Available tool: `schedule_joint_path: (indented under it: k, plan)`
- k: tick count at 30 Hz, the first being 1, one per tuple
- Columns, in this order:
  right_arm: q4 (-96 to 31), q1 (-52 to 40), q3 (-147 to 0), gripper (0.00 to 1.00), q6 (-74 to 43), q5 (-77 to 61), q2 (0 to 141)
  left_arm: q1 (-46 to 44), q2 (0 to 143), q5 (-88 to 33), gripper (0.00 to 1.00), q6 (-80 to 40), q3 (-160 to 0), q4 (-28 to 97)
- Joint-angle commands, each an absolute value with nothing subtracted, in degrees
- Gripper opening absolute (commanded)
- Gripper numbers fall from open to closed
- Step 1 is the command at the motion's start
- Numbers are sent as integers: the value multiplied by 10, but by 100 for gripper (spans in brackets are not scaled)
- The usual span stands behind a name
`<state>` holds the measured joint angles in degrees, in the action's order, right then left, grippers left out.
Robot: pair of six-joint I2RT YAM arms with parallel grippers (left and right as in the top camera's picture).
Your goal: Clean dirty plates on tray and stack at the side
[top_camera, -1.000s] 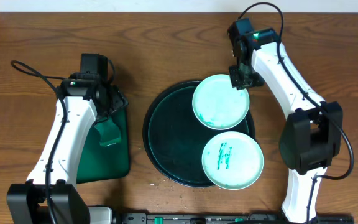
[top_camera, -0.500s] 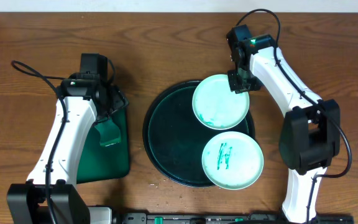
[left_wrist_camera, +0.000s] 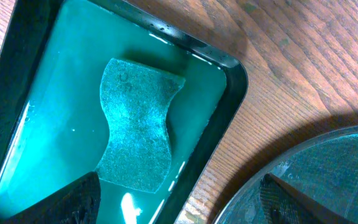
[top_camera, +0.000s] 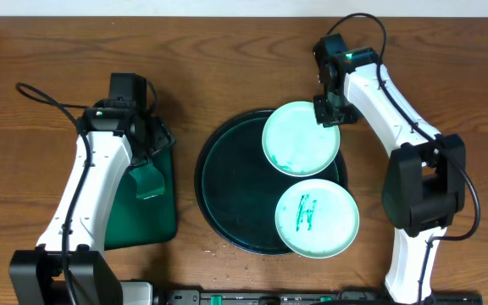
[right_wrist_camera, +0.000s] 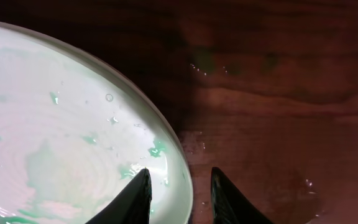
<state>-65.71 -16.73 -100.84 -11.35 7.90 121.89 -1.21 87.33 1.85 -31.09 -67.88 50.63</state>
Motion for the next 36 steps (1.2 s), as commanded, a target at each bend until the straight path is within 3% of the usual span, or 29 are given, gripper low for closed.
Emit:
schedule_joint_path:
  k: [1,12,14,17,36]
  plan:
    - [-646,-162,-988,29,-122,70,1227,-9,872,21,82,-307,-687,509]
    - [-632,-162,-967,24,-129,70,1227,-9,872,21,82,-307,-687,510]
    - [-631,-162,-967,20,-133,70,1227,-9,872,21,82,-307,-687,510]
    - [-631,-162,-967,2,-140,70,1227,-9,872,21,82,-307,-687,510]
    - [-638,-166,-967,2,-145,75,1218,-9,872,21,82,-307,-687,509]
